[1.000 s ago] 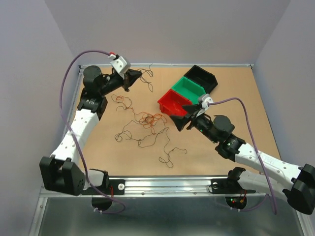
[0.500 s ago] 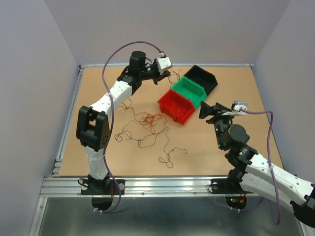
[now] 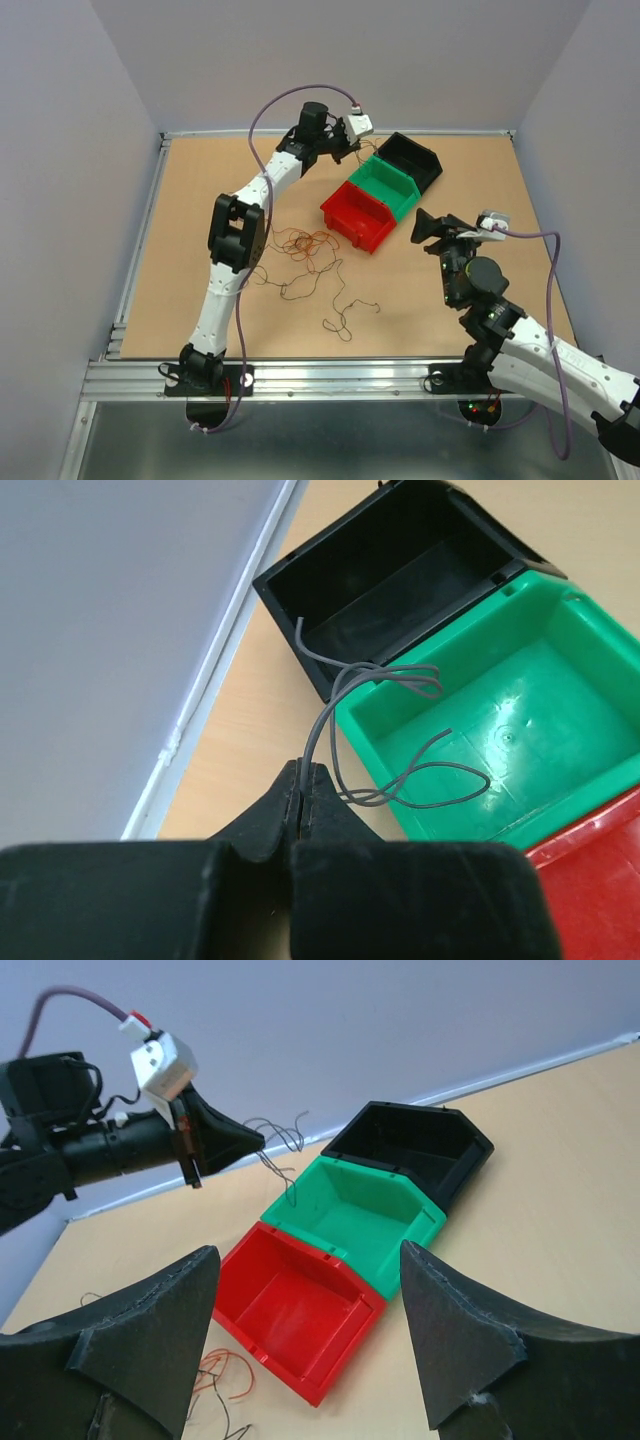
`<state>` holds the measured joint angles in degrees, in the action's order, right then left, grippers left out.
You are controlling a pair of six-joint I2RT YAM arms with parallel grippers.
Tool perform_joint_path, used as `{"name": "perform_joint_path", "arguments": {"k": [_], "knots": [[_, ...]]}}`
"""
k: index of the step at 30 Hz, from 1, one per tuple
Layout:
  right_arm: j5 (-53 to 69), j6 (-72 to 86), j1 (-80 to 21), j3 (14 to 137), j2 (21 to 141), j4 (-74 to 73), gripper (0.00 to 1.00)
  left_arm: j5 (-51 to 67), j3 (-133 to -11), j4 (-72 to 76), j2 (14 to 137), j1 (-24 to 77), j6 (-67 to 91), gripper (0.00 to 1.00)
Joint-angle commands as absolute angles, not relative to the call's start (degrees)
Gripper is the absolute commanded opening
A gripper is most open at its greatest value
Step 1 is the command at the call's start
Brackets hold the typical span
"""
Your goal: Untangle the cables
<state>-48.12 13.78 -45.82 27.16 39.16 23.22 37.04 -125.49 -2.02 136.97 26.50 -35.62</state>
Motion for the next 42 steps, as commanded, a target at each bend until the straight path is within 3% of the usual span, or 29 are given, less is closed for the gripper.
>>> {"name": "perform_joint_path", "arguments": {"k": [1, 12, 13, 16, 17, 18, 24, 28, 32, 42], "knots": [[-50.45, 14.24, -45.88, 25.31, 37.27, 24.26, 0.77, 36.04, -130.43, -1.23, 138.07, 28.39, -37.7, 0.0], [-49.57, 14.15, -45.88, 25.58, 38.85, 24.35, 0.77, 33.84, -123.5, 2.63, 135.27, 32.25, -37.53, 0.01], [-48.87, 14.06, -45.97, 25.4, 38.76, 24.35, 0.77, 32.36, -123.14, 2.81, 135.09, 32.6, -37.01, 0.12], [-48.25, 14.06, -45.88, 25.4, 38.67, 24.26, 0.77, 30.42, -122.61, 2.81, 135.09, 32.78, -36.39, 0.3], [-48.16, 14.06, -45.97, 25.31, 38.58, 24.34, 0.77, 29.71, -122.52, 2.81, 134.91, 32.78, -36.04, 0.45], [-48.16, 14.06, -45.97, 25.31, 38.58, 24.35, 0.77, 29.19, -122.35, 2.81, 134.74, 32.87, -35.6, 0.5], [-47.73, 14.24, -45.97, 25.58, 39.2, 24.34, 0.77, 27.16, -118.23, 2.55, 130.7, 32.78, -35.95, 0.54], [-44.23, 13.72, -45.88, 25.84, 41.3, 24.26, 0.78, 26.55, -113.65, 2.46, 125.52, 32.87, -36.12, 0.8], [-27.83, 12.04, -45.97, 28.56, 47.97, 24.43, 0.78, 26.01, -107.07, 2.81, 117.44, 31.73, -36.21, 0.83], [-5.55, 10.81, -46.14, 41.48, 72.14, 10.64, 0.84, 19.6, -77.1, 3.16, 92.13, 30.85, -37.36, 0.89]]}}
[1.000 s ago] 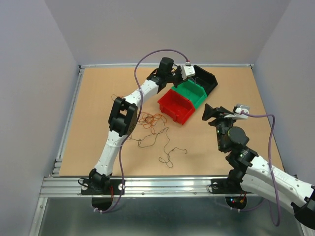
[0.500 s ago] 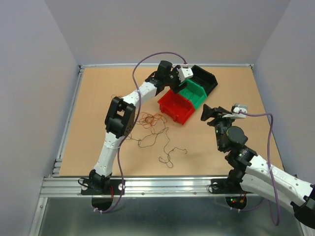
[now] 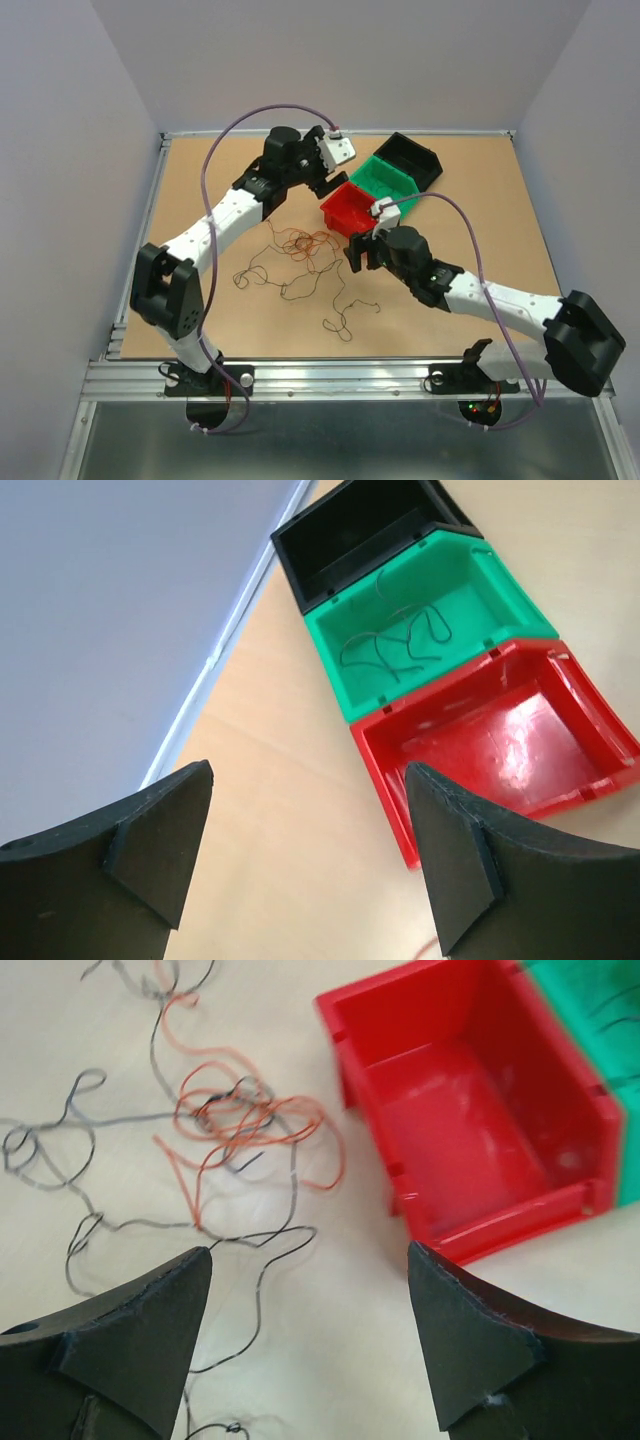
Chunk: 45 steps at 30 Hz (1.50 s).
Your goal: Untangle the cables
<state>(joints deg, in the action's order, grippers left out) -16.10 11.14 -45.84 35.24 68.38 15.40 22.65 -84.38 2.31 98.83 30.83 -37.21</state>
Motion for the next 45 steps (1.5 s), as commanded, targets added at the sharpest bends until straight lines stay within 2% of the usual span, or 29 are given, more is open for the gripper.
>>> {"name": "perform_joint_path", "arguments": {"k": [1, 5, 9, 17, 22, 27, 31, 33, 34, 36, 37, 38, 40, 41, 42, 45], "knots": [[-4.93, 11.85, -46.32, 42.18, 73.12, 10.11, 0.84, 19.25, -71.86, 4.56, 87.93, 30.85, -36.83, 0.89], [-1.76, 14.41, -47.02, 43.06, 77.94, 9.76, 0.84, 14.34, -59.61, 13.16, 77.45, 30.67, -28.69, 0.92], [-6.4, 18.36, -50.17, 44.56, 81.03, 7.13, 0.84, 10.81, -50.02, 22.4, 71.11, 29.97, -21.72, 0.93], [-16.43, 23.37, -58.8, 48.43, 88.68, 2.29, 0.83, 8.26, -43.34, 26.62, 68.03, 29.97, -18.55, 0.93], [-21.43, 26.18, -59.59, 51.05, 92.63, -2.26, 0.7, 7.29, -40.87, 28.56, 66.45, 29.88, -18.72, 0.93], [-30.14, 29.53, -62.4, 54.32, 95.98, -11.86, 0.74, 7.03, -40.34, 28.83, 65.57, 29.88, -18.63, 0.93], [-30.5, 29.88, -62.49, 53.35, 95.63, -12.04, 0.7, 6.77, -39.9, 29.35, 65.39, 29.88, -18.81, 0.93], [-30.32, 29.88, -62.58, 52.91, 95.62, -12.22, 0.6, 6.94, -39.9, 29.44, 65.57, 29.88, -19.07, 0.93], [-29.19, 29.62, -62.58, 52.91, 95.54, -12.3, 0.46, 7.03, -39.73, 29.79, 65.83, 29.88, -19.33, 0.93], [-27.69, 29.18, -62.58, 52.74, 95.1, -12.31, 0.31, 7.21, -39.55, 30.15, 66.18, 29.88, -19.6, 0.93], [-26.82, 28.83, -62.75, 52.3, 94.14, -12.39, 0.19, 7.12, -39.64, 30.23, 66.62, 29.88, -19.6, 0.92], [-26.81, 28.74, -62.84, 52.21, 93.52, -12.31, 0.14, 7.21, -39.64, 30.32, 66.97, 29.8, -19.77, 0.92], [-27.94, 28.48, -62.84, 51.86, 91.85, -12.04, 0.1, 7.29, -39.9, 30.41, 67.41, 29.88, -19.86, 0.92], [-28.56, 27.95, -62.93, 51.68, 89.67, -11.69, 0.03, 7.56, -39.82, 30.41, 67.85, 29.88, -19.95, 0.92], [-29.09, 27.43, -62.84, 51.77, 88.43, -11.34, 0.01, 7.73, -39.9, 30.41, 68.11, 29.88, -20.13, 0.92], [-29.1, 24.71, -62.84, 53.08, 82.21, -9.67, 0.01, 8.35, -39.55, 31.02, 68.55, 29.88, -20.48, 0.92]]}}
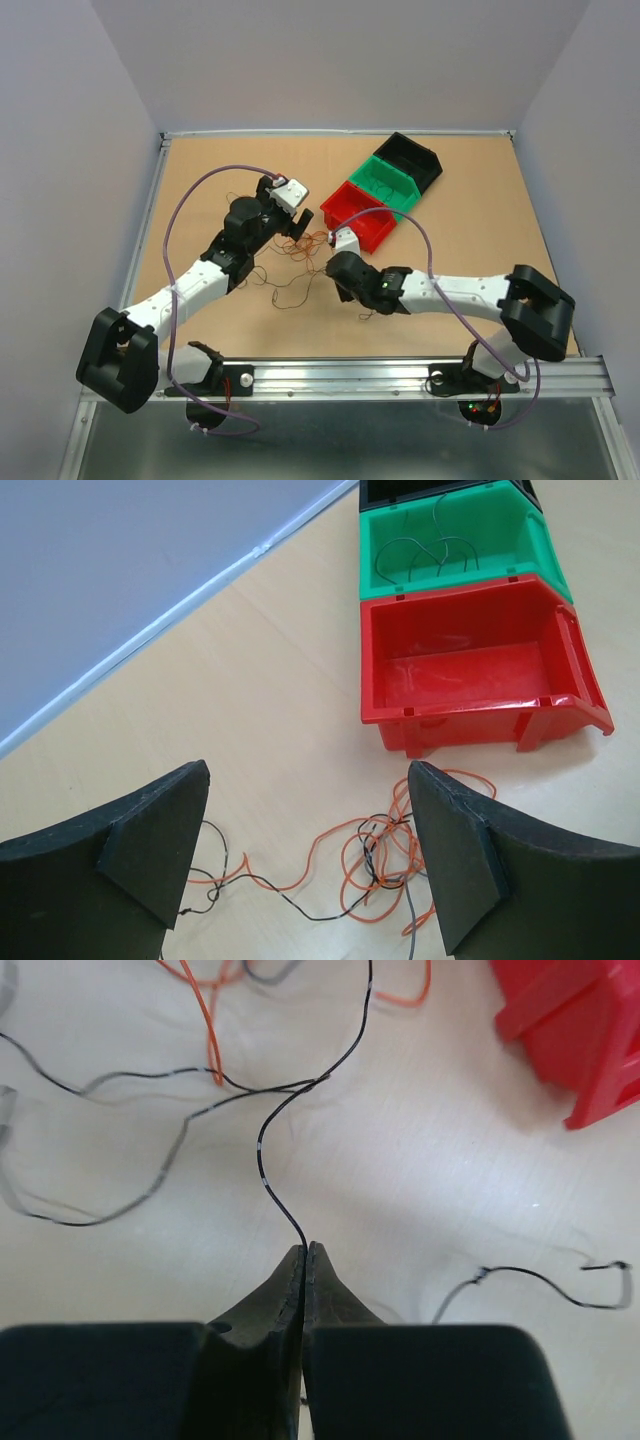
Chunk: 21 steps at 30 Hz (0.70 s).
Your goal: Untangle the cables
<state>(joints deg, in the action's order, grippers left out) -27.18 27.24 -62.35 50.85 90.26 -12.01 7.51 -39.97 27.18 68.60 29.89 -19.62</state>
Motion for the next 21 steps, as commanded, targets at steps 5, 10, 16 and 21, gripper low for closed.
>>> {"name": "perform_joint_path", "arguments": {"k": [5, 10, 16, 21], "knots": [[-26.89, 18.03, -64.77, 56.24, 71.12, -7.21, 0.0, 8.18, -38.67, 32.61, 68.2, 29.8, -20.48, 0.92], [-28.39, 11.36, -64.78, 60.9, 63.65, -5.81, 0.01, 7.91, -38.76, 32.87, 68.29, 29.18, -19.95, 0.92], [-21.71, 4.76, -64.78, 68.36, 60.73, -5.01, 0.01, 12.82, -38.67, 33.22, 68.99, 28.04, -20.47, 0.92], [-20.22, 1.76, -64.78, 73.91, 63.36, -5.01, 0.01, 18.27, -37.79, 34.8, 67.68, 23.84, -18.38, 0.93]]}}
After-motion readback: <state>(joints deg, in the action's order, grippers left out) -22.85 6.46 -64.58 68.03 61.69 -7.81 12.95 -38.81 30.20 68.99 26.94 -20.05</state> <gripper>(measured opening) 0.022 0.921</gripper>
